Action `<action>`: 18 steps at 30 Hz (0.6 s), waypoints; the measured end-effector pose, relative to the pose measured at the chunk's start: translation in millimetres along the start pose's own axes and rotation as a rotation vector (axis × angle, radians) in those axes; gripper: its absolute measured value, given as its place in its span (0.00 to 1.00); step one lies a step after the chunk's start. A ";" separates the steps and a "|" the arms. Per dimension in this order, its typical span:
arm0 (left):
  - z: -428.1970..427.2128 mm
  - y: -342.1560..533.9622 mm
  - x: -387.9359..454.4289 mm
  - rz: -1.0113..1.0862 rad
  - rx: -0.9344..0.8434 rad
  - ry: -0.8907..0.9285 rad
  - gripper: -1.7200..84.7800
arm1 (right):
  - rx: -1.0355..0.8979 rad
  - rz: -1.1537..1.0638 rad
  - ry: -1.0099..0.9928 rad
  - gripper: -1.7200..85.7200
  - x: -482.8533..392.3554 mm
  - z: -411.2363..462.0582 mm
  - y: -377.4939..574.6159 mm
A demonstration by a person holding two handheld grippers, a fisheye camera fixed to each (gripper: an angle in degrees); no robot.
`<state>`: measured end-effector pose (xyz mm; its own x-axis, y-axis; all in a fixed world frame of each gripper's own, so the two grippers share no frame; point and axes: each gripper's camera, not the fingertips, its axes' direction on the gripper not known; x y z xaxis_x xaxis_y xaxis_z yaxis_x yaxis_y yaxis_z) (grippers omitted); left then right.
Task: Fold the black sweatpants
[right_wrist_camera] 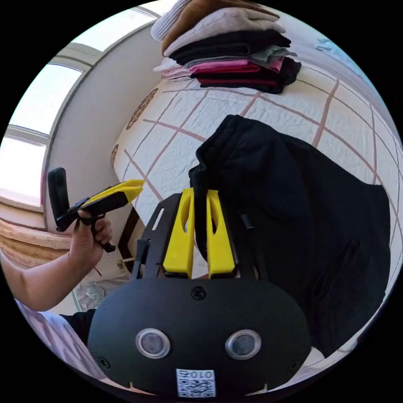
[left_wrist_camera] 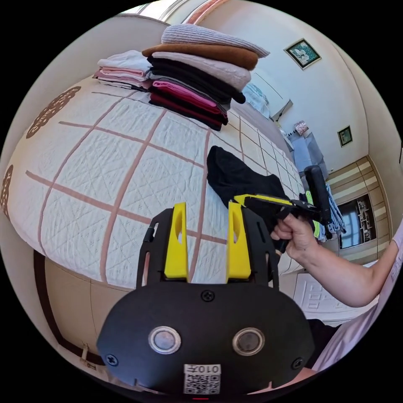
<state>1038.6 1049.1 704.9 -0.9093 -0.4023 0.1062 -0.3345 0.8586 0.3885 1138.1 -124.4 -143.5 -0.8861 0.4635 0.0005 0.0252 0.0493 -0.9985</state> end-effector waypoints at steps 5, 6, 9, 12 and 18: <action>16.2 -28.1 46.6 0.120 -0.029 0.032 0.19 | 0.360 0.075 -0.219 0.09 77.6 -116.1 106.3; 21.7 -35.6 62.3 0.160 -0.036 0.043 0.19 | 0.460 0.095 -0.278 0.09 103.4 -146.4 144.1; 41.6 -53.1 105.6 0.256 -0.068 0.086 0.19 | 0.716 0.217 -0.332 0.09 168.8 -200.0 258.4; 69.2 -67.3 155.3 0.356 -0.106 0.137 0.19 | 0.890 0.512 -0.307 0.09 235.6 -193.2 376.1; 141.0 -76.9 253.9 0.527 -0.242 0.228 0.19 | 0.752 0.804 -0.367 0.17 314.8 -115.7 472.2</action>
<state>798.5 925.8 572.9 -0.8522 -0.0249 0.5226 0.2346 0.8747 0.4242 924.5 147.2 -608.4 -0.8231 -0.1680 -0.5425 0.4699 -0.7380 -0.4844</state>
